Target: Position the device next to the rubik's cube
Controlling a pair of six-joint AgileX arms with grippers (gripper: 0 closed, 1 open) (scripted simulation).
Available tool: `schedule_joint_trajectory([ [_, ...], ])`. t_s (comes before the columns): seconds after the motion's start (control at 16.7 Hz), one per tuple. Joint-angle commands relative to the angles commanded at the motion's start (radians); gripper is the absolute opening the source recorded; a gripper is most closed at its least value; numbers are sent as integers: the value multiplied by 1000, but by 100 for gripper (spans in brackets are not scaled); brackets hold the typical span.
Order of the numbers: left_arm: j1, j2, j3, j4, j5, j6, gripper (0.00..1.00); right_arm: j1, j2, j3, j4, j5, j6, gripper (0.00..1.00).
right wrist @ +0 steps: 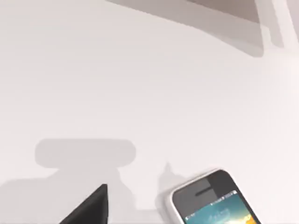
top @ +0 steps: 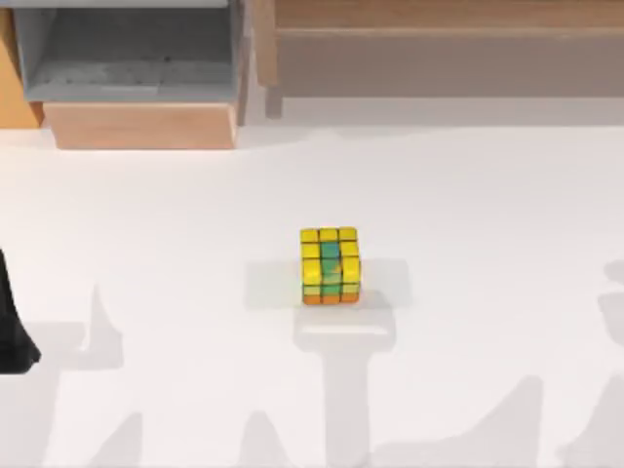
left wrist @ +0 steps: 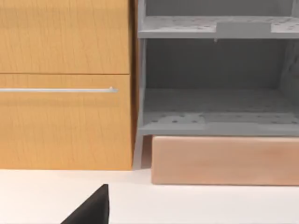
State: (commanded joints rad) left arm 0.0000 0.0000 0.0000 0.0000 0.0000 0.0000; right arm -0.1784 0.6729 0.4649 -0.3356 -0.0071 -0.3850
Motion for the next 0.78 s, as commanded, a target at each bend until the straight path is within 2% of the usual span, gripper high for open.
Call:
schedule_joint_trajectory([
  [0.42,0,0,0,0,0,0,100,-167,735,424,-329,-12,-358,100],
  [0.78,0,0,0,0,0,0,100,-270,1133,700,-520,-15,-584,100],
])
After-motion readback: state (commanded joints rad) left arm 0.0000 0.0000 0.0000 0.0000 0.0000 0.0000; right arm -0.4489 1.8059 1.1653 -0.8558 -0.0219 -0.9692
